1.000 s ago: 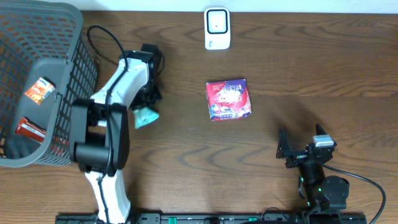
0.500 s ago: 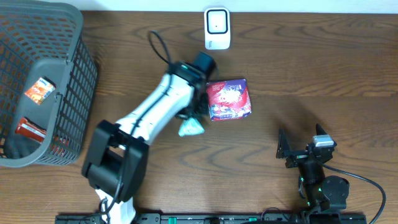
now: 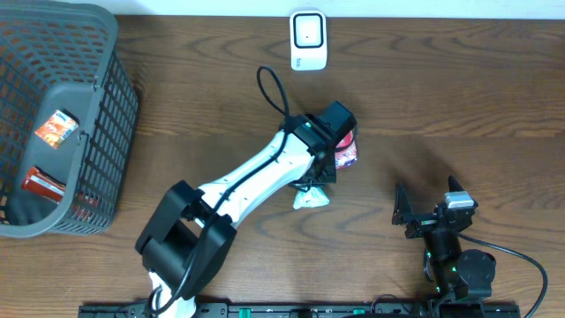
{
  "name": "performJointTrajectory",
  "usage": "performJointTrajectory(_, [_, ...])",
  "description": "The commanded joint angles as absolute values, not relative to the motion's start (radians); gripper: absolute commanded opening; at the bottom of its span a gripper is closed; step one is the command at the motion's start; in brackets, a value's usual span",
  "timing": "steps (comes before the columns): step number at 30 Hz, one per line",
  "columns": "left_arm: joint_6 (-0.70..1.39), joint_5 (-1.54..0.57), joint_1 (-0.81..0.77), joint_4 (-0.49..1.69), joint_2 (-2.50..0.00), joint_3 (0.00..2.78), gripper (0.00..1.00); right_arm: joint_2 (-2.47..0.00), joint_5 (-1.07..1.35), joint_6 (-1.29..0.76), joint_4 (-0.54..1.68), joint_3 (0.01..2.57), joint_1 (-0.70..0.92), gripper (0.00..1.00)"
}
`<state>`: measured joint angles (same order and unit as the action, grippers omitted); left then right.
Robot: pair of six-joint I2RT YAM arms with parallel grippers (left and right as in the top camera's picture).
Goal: Scan the item barcode
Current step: 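Move the green pack's barcode toward the scanner with the left gripper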
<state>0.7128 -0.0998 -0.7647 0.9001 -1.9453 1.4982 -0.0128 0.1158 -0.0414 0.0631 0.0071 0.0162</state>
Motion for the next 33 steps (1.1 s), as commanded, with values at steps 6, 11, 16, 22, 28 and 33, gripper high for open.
performJointTrajectory(6, [0.715,-0.059,-0.765,0.789,-2.086,1.492,0.07,-0.009,0.122,-0.051,0.067,0.006,0.02,0.99])
performJointTrajectory(11, [0.577,0.058,-0.764,0.681,-2.104,1.493,0.07,-0.009,0.122,-0.051,0.067,0.006,0.02,0.99])
performJointTrajectory(16, [0.55,0.125,-0.76,0.638,-2.104,1.506,0.07,-0.009,0.121,-0.051,0.067,0.006,0.02,0.99])
performJointTrajectory(22, [0.549,0.125,-0.757,0.694,-2.081,1.545,0.07,-0.009,0.122,-0.051,0.067,0.006,0.02,0.99])
performJointTrajectory(28, [0.539,0.261,-0.719,0.751,-1.946,1.555,0.07,-0.009,0.122,-0.051,0.067,0.006,0.02,0.99])
performJointTrajectory(33, [0.456,0.379,-0.626,0.68,-1.869,1.555,0.07,-0.009,0.122,-0.051,0.067,0.006,0.02,0.99])
